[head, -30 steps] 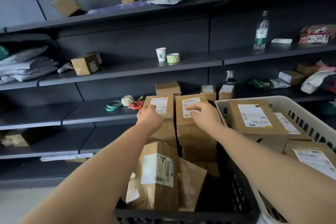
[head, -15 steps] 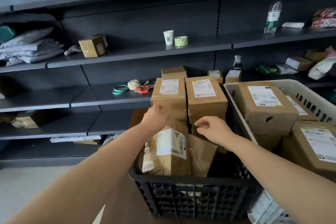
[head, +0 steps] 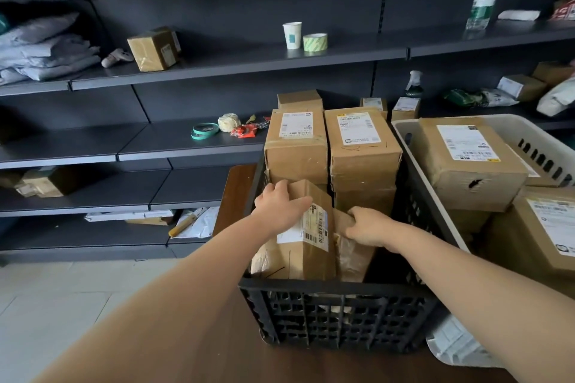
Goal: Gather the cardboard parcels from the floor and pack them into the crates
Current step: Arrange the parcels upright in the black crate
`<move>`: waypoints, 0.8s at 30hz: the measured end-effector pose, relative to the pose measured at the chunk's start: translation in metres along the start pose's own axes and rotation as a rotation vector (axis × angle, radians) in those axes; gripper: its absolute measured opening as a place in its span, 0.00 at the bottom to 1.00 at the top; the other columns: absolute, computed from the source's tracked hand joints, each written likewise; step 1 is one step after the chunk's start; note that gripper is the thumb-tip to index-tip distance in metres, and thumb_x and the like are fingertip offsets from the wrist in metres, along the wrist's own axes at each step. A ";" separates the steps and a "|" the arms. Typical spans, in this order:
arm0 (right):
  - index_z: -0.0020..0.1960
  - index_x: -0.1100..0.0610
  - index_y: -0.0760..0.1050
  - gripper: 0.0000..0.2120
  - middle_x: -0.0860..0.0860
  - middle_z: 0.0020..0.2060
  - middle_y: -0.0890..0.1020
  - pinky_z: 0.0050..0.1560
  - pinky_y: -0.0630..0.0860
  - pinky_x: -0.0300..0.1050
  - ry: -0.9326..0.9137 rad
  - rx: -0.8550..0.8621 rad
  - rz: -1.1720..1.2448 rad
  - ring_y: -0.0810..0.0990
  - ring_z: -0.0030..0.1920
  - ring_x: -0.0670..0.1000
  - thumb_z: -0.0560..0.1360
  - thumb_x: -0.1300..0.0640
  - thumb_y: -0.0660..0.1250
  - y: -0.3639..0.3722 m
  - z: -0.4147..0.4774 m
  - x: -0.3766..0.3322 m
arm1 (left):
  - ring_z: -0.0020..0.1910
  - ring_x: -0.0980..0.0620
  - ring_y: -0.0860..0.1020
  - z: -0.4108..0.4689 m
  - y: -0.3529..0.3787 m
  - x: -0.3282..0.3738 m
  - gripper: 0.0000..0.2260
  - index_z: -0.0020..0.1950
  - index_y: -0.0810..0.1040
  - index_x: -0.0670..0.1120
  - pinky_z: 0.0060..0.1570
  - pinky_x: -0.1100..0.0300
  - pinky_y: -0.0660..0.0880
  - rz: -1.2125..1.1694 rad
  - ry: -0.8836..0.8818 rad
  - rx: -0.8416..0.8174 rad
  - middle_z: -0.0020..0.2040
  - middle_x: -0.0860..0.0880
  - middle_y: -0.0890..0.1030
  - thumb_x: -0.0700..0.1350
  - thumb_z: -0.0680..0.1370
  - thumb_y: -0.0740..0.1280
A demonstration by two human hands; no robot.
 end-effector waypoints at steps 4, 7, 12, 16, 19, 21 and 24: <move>0.73 0.57 0.62 0.32 0.54 0.65 0.74 0.58 0.76 0.50 0.002 0.071 0.038 0.76 0.60 0.55 0.75 0.43 0.67 -0.002 0.001 -0.004 | 0.70 0.43 0.65 -0.004 -0.002 0.001 0.47 0.74 0.57 0.58 0.68 0.41 0.68 -0.052 0.032 -0.056 0.73 0.49 0.63 0.73 0.59 0.67; 0.75 0.59 0.59 0.35 0.55 0.68 0.71 0.61 0.75 0.49 -0.029 0.001 0.027 0.75 0.63 0.55 0.75 0.46 0.68 0.003 0.000 -0.007 | 0.71 0.43 0.63 -0.005 0.002 0.001 0.49 0.71 0.57 0.63 0.68 0.40 0.67 -0.034 0.051 -0.065 0.73 0.49 0.59 0.72 0.55 0.71; 0.75 0.57 0.60 0.33 0.55 0.65 0.74 0.58 0.75 0.47 -0.028 -0.026 0.144 0.75 0.61 0.54 0.75 0.49 0.69 -0.002 -0.002 0.002 | 0.69 0.45 0.64 -0.008 -0.001 0.006 0.41 0.68 0.61 0.63 0.65 0.43 0.70 -0.050 0.059 0.075 0.72 0.54 0.58 0.64 0.59 0.76; 0.71 0.55 0.67 0.26 0.54 0.64 0.76 0.57 0.74 0.46 -0.007 0.036 0.236 0.75 0.62 0.55 0.76 0.47 0.66 -0.014 -0.006 0.008 | 0.68 0.47 0.61 -0.018 -0.014 0.024 0.38 0.68 0.61 0.63 0.66 0.42 0.67 -0.052 0.152 0.201 0.71 0.55 0.58 0.60 0.64 0.76; 0.65 0.52 0.75 0.16 0.51 0.61 0.79 0.58 0.75 0.48 -0.070 0.321 0.291 0.78 0.60 0.54 0.77 0.54 0.64 -0.035 -0.008 0.003 | 0.68 0.46 0.62 -0.024 -0.027 0.040 0.39 0.70 0.61 0.62 0.66 0.44 0.66 -0.139 0.180 0.272 0.70 0.54 0.60 0.60 0.64 0.76; 0.63 0.51 0.76 0.14 0.49 0.58 0.81 0.55 0.75 0.46 -0.166 0.521 0.410 0.78 0.58 0.52 0.79 0.56 0.60 -0.050 -0.018 -0.007 | 0.68 0.46 0.63 -0.026 -0.037 0.053 0.40 0.71 0.60 0.60 0.67 0.45 0.67 -0.194 0.195 0.330 0.70 0.53 0.60 0.60 0.64 0.75; 0.64 0.48 0.72 0.14 0.45 0.57 0.80 0.54 0.77 0.49 -0.305 0.711 0.605 0.78 0.56 0.48 0.81 0.49 0.57 -0.070 -0.038 -0.021 | 0.68 0.45 0.62 -0.025 -0.056 0.079 0.43 0.73 0.59 0.58 0.66 0.41 0.67 -0.246 0.155 0.424 0.71 0.52 0.60 0.62 0.62 0.73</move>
Point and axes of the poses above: each hand's wrist, its own z-axis towards the middle knuckle, its own y-axis out of the palm, x = y × z, the point moved 4 cm from there along z, towards the middle knuckle
